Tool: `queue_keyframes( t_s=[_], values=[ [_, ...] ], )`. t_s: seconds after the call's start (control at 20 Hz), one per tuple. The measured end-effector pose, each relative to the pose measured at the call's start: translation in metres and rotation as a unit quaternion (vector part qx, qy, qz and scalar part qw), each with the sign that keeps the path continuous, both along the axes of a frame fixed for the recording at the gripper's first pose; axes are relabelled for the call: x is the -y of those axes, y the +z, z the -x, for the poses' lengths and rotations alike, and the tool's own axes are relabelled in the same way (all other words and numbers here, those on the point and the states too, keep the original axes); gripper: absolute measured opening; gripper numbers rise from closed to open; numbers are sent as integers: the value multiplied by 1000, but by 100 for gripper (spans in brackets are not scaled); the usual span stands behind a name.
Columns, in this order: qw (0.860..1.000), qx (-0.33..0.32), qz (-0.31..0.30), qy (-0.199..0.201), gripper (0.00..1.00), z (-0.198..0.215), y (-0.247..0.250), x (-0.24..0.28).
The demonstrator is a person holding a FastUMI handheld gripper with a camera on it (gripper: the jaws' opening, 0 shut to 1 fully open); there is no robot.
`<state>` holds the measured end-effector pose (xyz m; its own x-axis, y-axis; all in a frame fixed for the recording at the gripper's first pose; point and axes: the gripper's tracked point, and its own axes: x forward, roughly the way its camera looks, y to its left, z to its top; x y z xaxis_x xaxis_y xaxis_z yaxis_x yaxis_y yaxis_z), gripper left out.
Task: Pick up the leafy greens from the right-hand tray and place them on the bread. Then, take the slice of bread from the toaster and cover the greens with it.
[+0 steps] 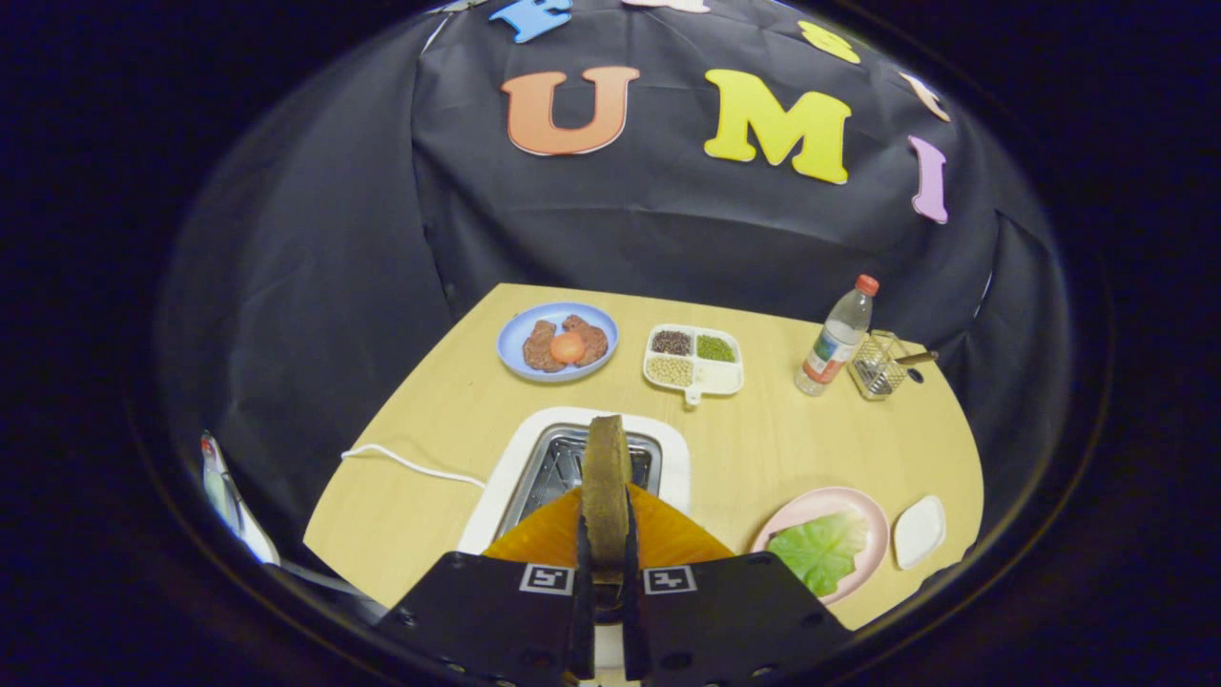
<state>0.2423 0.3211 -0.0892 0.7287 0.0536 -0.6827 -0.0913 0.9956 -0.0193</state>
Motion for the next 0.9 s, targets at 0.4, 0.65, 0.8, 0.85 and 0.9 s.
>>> queue_keyframes(
  t_s=[0.4,0.65,0.8,0.85,0.9],
  values=[
    [998,54,-38,13,11,23,87,6],
    [995,83,-53,-9,11,31,115,55],
    [996,74,-52,-28,11,32,93,91],
    [996,73,-48,-32,11,31,85,103],
    [996,71,-40,-39,11,32,74,117]
  ],
)
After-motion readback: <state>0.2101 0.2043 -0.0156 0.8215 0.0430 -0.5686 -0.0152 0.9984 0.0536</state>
